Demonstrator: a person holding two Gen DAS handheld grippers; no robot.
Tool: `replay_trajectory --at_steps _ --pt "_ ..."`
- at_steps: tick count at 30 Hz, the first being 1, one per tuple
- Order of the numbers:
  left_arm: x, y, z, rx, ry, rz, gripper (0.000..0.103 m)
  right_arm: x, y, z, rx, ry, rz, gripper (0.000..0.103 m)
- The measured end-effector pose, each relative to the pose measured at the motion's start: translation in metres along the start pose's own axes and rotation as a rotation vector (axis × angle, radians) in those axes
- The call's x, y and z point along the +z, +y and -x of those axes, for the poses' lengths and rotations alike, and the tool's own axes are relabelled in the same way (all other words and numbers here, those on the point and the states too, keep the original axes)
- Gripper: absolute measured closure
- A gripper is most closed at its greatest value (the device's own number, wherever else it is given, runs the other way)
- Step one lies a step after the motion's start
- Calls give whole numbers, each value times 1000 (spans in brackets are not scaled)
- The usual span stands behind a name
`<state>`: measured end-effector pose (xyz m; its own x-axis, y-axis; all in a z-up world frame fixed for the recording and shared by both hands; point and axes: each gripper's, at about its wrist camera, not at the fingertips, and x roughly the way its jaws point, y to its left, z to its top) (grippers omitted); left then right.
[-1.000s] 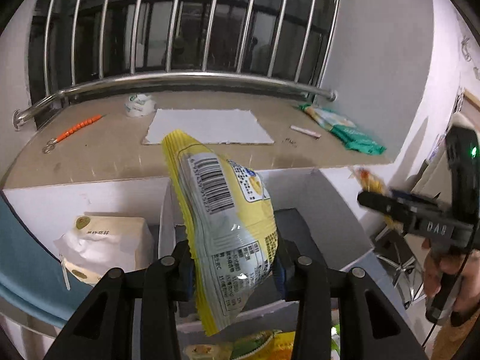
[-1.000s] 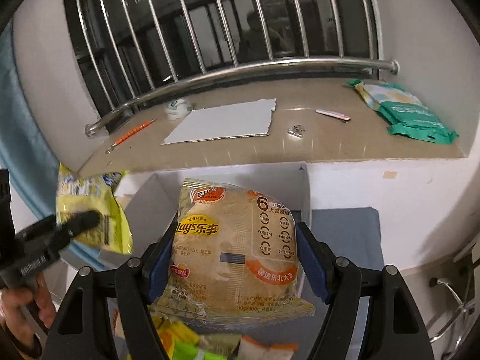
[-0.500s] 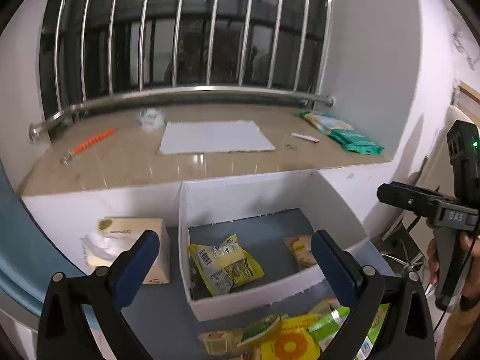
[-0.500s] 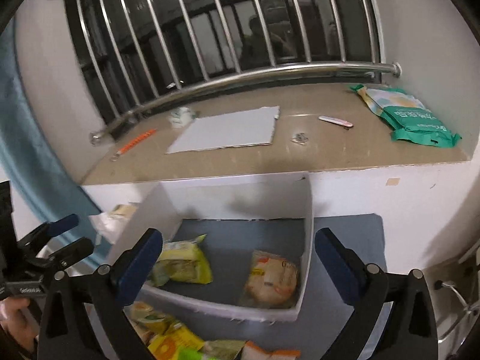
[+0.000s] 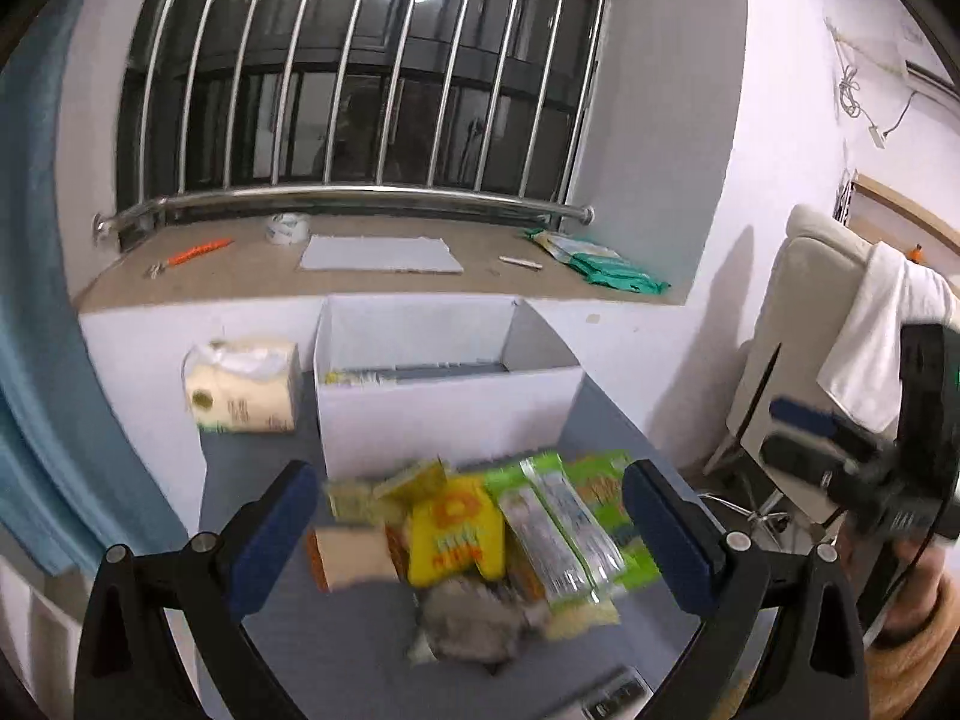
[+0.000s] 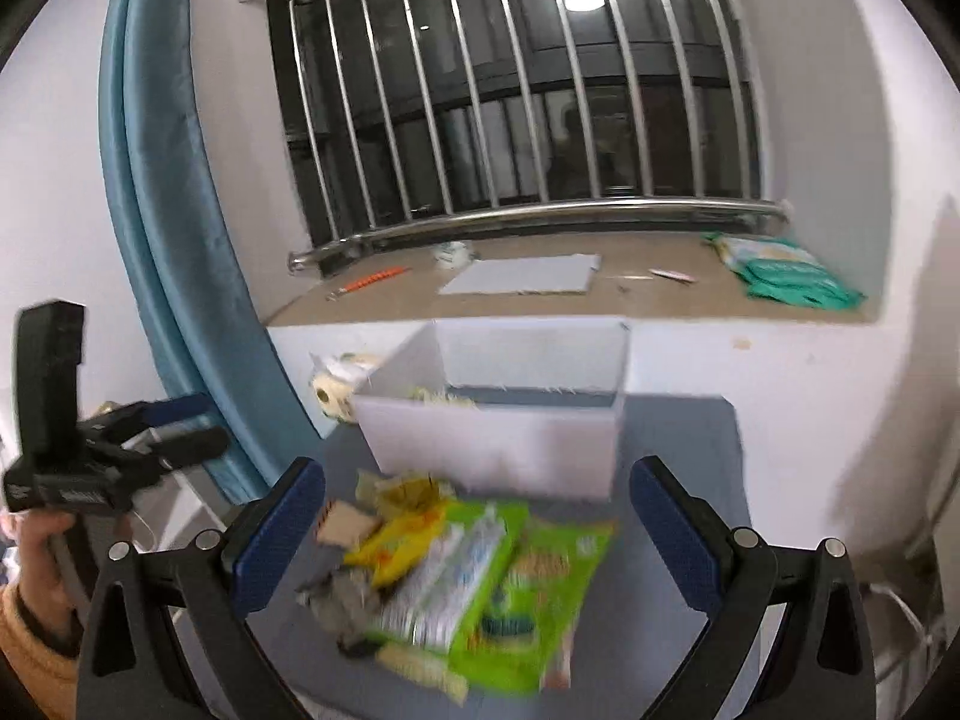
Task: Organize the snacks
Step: 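Grasp the green seaweed snack pack with the right gripper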
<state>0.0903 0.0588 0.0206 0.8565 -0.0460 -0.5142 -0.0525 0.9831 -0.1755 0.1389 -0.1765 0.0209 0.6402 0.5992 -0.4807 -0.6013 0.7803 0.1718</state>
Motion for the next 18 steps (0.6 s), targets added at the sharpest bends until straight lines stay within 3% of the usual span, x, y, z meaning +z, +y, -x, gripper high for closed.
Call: replay_trajectory --at_steps 7,9,18 --pt "-45 -19 30 -8 13 -46 0 -69 31 10 -87 117 37 0" --pt "-52 -20 37 -7 4 -50 0 -79 35 3 -73 151 51 0" --pt "-69 -4 37 19 38 -10 0 -68 51 -47 -107 216 85 0"
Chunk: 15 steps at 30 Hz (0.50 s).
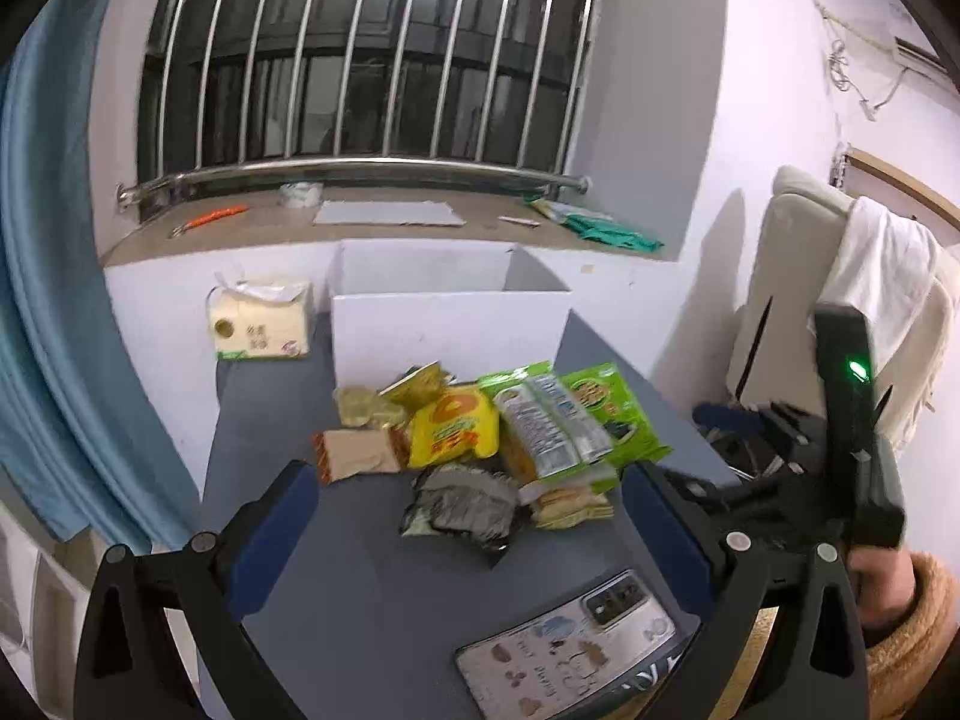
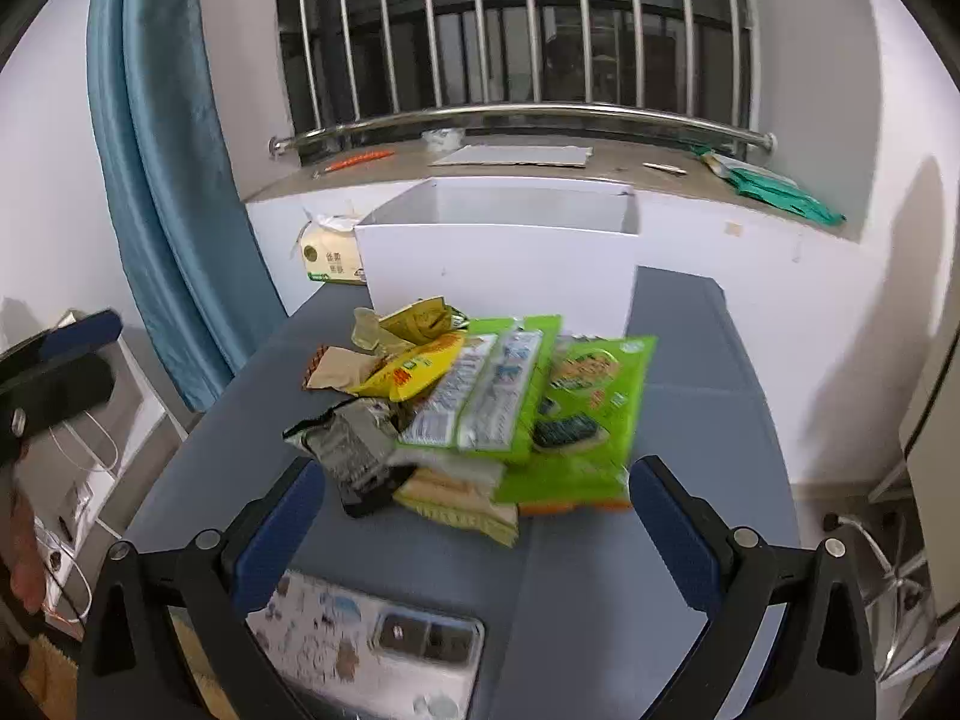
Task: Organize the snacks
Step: 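Grasp the green seaweed snack pack with the right gripper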
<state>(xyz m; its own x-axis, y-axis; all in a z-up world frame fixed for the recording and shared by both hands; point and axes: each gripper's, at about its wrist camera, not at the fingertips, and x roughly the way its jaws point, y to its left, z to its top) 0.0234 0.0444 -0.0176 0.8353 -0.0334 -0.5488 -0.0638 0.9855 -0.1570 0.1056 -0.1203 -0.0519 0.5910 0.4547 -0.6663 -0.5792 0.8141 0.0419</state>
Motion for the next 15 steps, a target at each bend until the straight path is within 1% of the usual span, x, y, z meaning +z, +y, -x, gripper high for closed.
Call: replay_trajectory --at_steps 1,3,7,10,15 --pt "-2 3 0 -1 4 7 0 1 6 -4 -12 5 10 0" --pt "-7 8 -1 0 12 18 0 12 12 -25 -41 42 29 0" --pt "-16 18 0 27 25 26 0 24 19 -57 -71 96 63 0" --pt "-19 25 1 31 28 43 0 31 24 -83 -95 142 98 0" --pt "-24 35 2 37 35 70 0 35 18 -117 -115 220 71 0"
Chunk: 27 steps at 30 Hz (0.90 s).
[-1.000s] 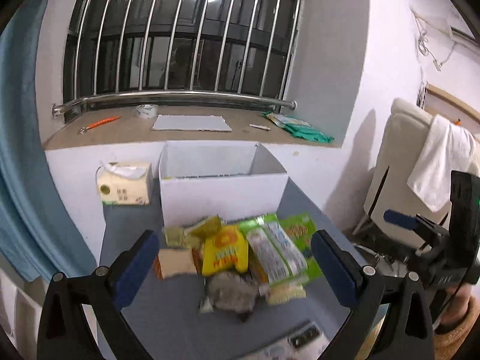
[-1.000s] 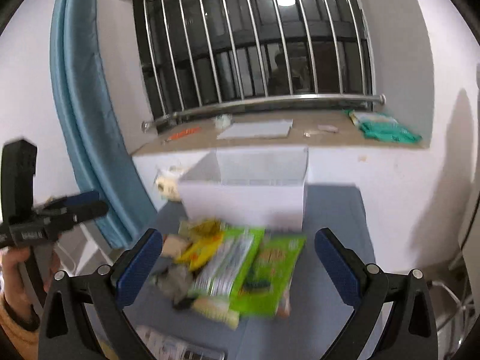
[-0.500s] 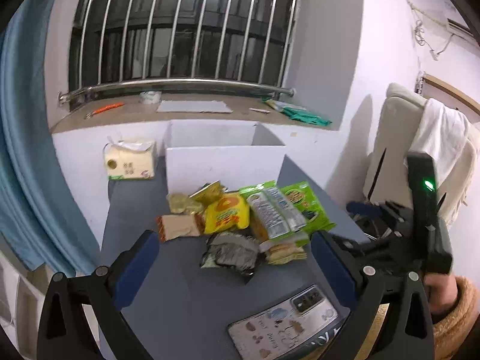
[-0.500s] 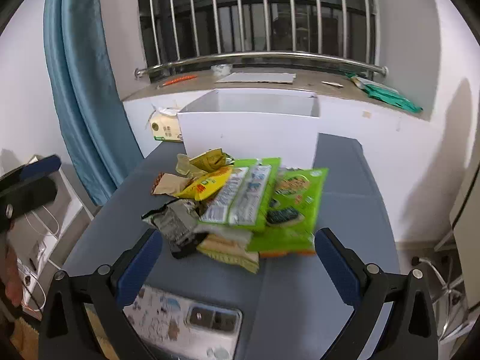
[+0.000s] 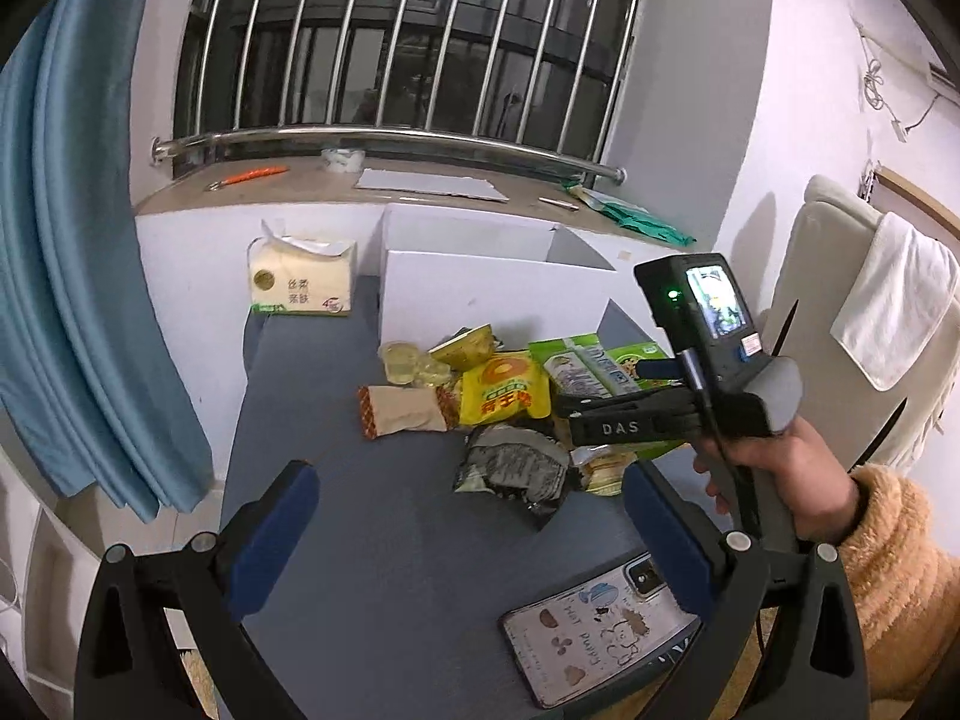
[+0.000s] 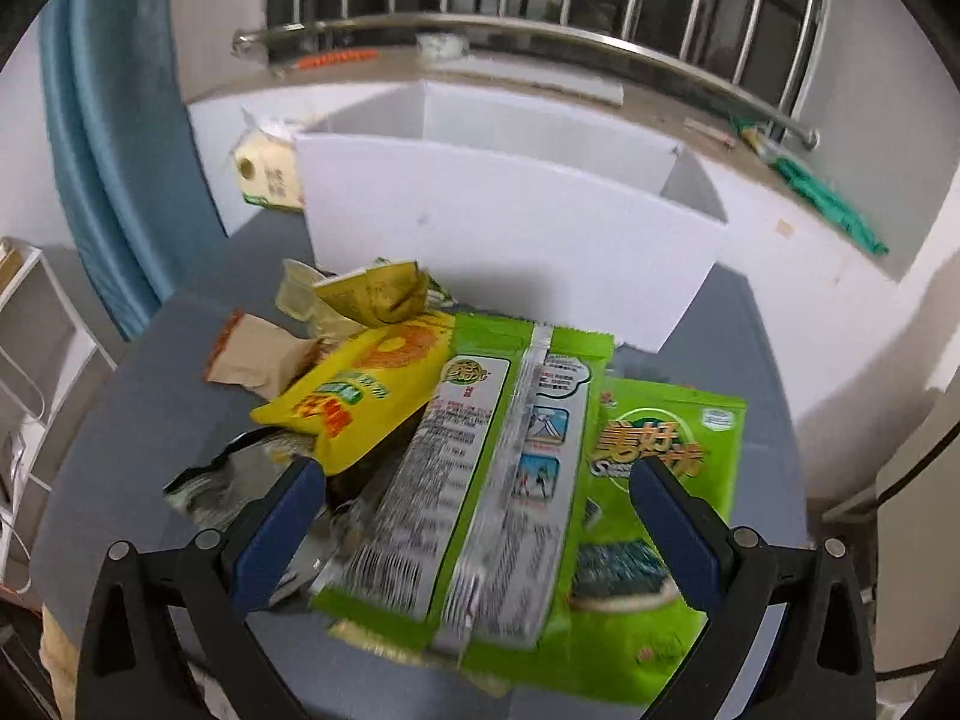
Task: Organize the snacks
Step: 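Grasp the green seaweed snack pack with the right gripper, then drop the green pack into the box while the left gripper places a bag there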
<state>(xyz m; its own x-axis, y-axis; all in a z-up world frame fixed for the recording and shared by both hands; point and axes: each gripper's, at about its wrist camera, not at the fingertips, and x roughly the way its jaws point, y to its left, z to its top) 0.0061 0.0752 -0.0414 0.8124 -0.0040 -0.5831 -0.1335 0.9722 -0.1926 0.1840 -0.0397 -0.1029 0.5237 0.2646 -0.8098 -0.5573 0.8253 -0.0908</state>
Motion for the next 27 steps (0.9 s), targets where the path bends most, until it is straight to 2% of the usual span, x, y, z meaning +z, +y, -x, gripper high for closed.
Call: replay_trajectory --at_steps 3,4,5,8,13,16,19,22,27 --pt "-1 1 -2 3 8 1 0 -1 -1 -14 -6 31 0 4" --pt "-2 0 -3 6 11 -8 0 -2 -2 -16 19 37 -4 20" --pt "-2 -2 -3 16 10 -18 0 -3 -4 -15 27 35 -11 30" --pt "-5 -4 -7 7 23 -22 0 -4 -10 -7 44 18 -15 34" --pt "-3 -3 -19 -16 43 2 0 -5 -31 26 85 -57 -54 36" --pt "4 0 -33 -57 53 28 0 -13 -44 53 131 -120 -78 36" --pt "17 2 -58 -73 69 40 0 -26 -56 79 181 -187 -124 36" --pt "36 4 -94 -57 110 36 0 -47 -72 107 263 -255 -174 36" --pt "73 -7 -163 -3 161 -50 0 -74 -86 135 299 -323 -225 36"
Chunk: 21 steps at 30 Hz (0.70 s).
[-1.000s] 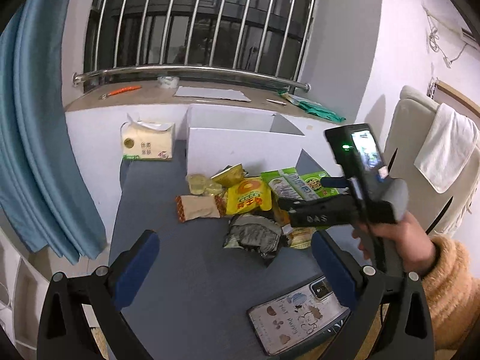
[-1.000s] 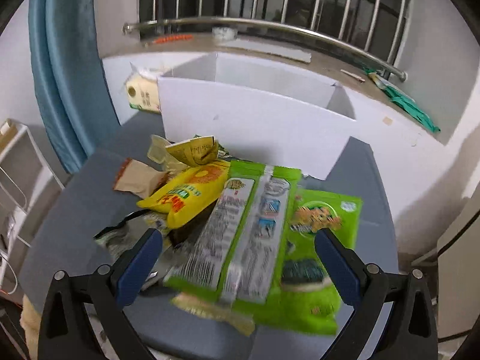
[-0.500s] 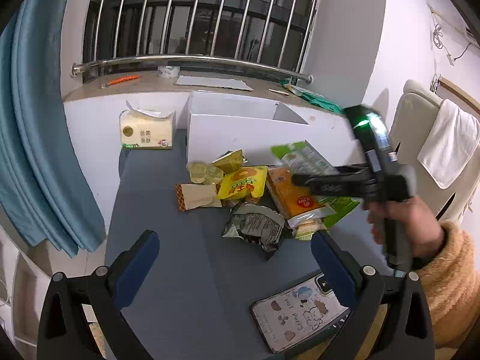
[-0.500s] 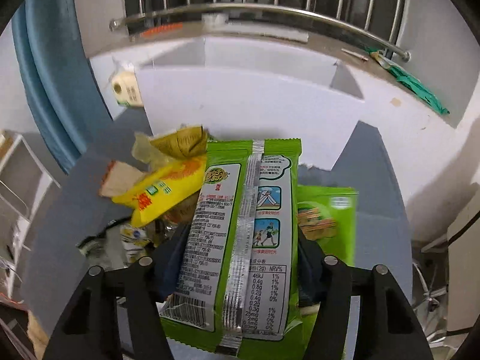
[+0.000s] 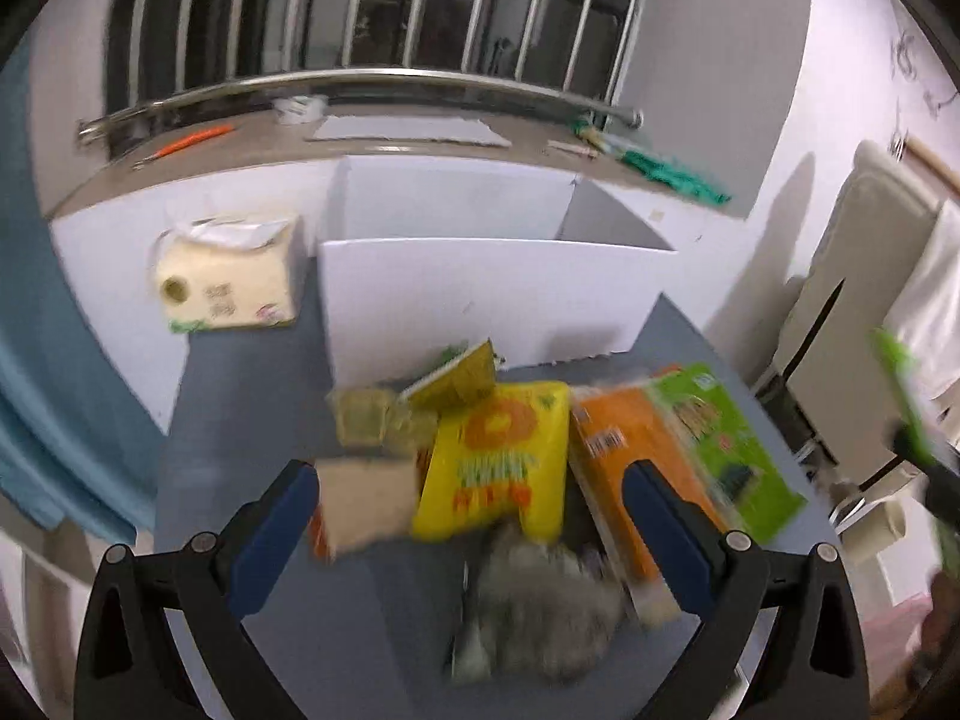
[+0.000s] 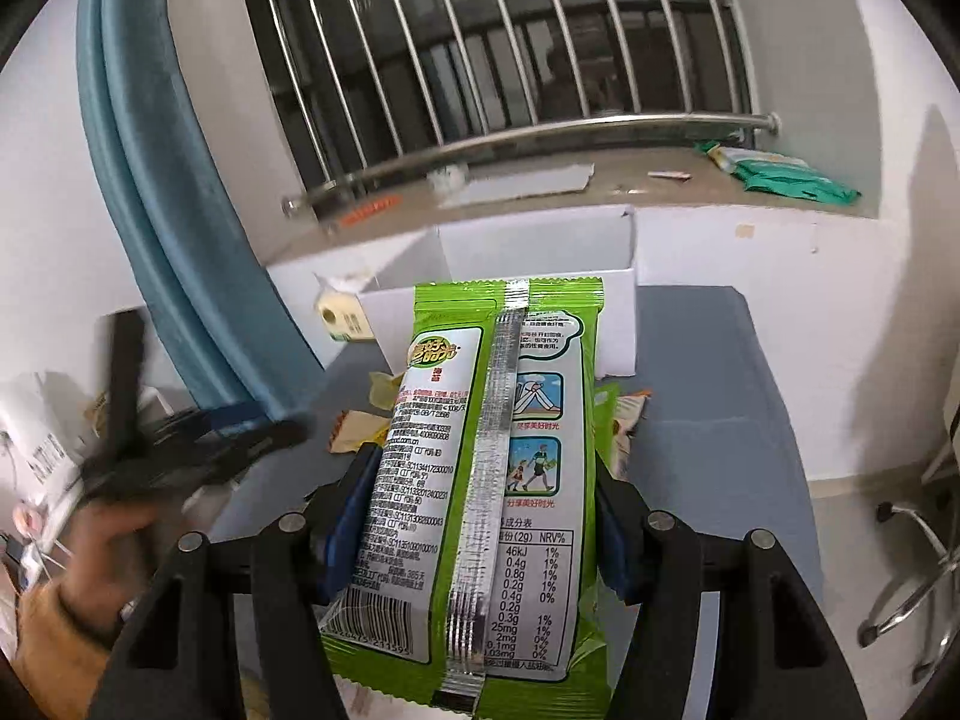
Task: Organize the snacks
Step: 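Drop the green pack into the box while the left gripper places a bag there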
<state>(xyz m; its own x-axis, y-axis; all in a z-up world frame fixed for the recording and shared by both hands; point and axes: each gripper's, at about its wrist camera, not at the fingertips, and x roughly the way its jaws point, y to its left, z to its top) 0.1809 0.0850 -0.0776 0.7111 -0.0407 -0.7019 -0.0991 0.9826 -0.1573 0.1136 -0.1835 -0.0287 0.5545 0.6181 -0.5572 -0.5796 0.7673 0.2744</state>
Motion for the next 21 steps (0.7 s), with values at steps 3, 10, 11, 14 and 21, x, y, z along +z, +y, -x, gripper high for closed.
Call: replay_trajectory --at_steps 3,10,11,14,21 --pt "21 -5 -37 40 44 -57 0 -3 -7 12 9 -19 -24 35" --pt "45 -16 -107 147 156 -189 1 -10 -28 23 -6 -31 -62 35" --pt "47 -17 -113 161 167 -198 1 -11 -31 24 -7 -32 -67 35" --pt "47 -18 -123 167 199 -215 15 -12 -41 25 -10 -31 -87 35" --pt "46 -15 -113 128 128 -197 65 -15 -45 22 -6 -26 -94 35"
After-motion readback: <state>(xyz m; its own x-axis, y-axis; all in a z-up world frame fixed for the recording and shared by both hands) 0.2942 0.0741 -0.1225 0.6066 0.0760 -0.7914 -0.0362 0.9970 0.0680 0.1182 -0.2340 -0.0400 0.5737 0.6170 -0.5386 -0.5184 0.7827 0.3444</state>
